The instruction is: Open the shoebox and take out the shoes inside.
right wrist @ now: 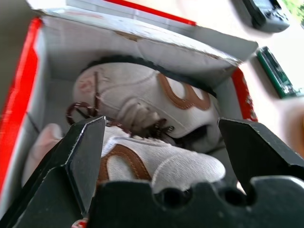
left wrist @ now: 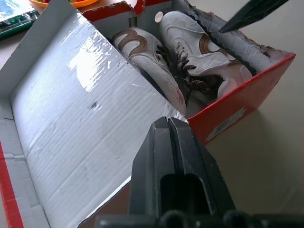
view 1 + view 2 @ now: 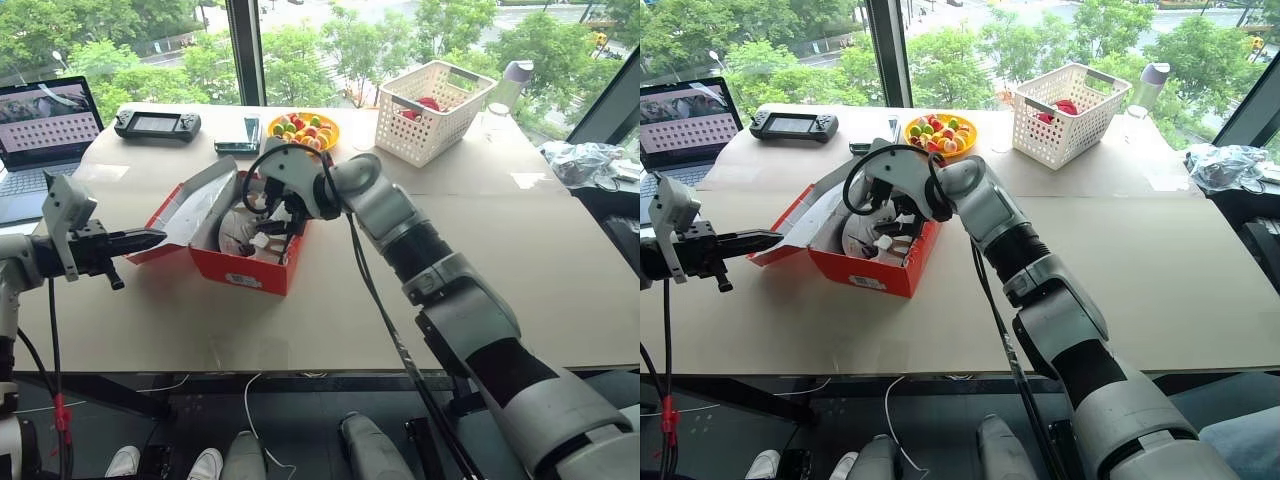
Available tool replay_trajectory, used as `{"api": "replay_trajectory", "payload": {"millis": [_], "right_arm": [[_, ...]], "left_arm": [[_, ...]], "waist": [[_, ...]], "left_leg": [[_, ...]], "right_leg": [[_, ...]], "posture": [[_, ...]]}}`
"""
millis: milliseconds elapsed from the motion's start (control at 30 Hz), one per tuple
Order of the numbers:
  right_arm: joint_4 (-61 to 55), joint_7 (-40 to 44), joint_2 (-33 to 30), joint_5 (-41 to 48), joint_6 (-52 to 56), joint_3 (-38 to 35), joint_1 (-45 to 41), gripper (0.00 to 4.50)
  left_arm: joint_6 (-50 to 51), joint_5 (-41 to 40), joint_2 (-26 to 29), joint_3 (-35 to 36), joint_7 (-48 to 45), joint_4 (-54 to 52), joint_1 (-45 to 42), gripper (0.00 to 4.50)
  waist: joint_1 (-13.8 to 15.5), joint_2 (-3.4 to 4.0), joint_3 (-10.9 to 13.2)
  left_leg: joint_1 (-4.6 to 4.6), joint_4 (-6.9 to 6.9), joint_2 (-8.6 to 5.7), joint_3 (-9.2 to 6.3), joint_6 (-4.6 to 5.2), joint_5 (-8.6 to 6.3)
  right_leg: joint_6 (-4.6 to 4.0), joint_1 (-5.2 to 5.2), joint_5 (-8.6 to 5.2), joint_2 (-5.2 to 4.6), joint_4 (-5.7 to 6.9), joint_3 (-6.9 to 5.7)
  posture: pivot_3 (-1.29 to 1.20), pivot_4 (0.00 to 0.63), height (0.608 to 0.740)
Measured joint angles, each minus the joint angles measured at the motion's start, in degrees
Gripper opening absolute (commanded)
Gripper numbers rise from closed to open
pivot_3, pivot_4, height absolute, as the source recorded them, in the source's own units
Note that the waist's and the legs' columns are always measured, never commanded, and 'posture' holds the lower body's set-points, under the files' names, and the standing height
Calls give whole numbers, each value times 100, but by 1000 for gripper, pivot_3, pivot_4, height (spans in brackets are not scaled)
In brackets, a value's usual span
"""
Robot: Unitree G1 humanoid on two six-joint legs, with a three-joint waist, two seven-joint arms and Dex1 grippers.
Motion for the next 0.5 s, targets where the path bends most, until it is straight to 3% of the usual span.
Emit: {"api": "replay_trajectory", "payload": {"millis": [333,500], "right_arm": [[481,-1597,596,1139,1561,-1761,-140,4446],[10,-1912,923,1459,2238,-1890,99,4446]], "left_arm": [[-132,163,-102,0,-39,21,39,0],[-148,206,-194,-6,-38,35,68,0]], "waist": [[-39,-1,-1],[-26,-1,-1]], "left_leg": [[1,-6,0,-1,1,0],[0,2,0,-2,1,0]], "right_leg": [[-3,0,-3,0,6,1],[-1,1,-4,0,10,0]], "posture": [[0,150,702],[0,150,702]]}}
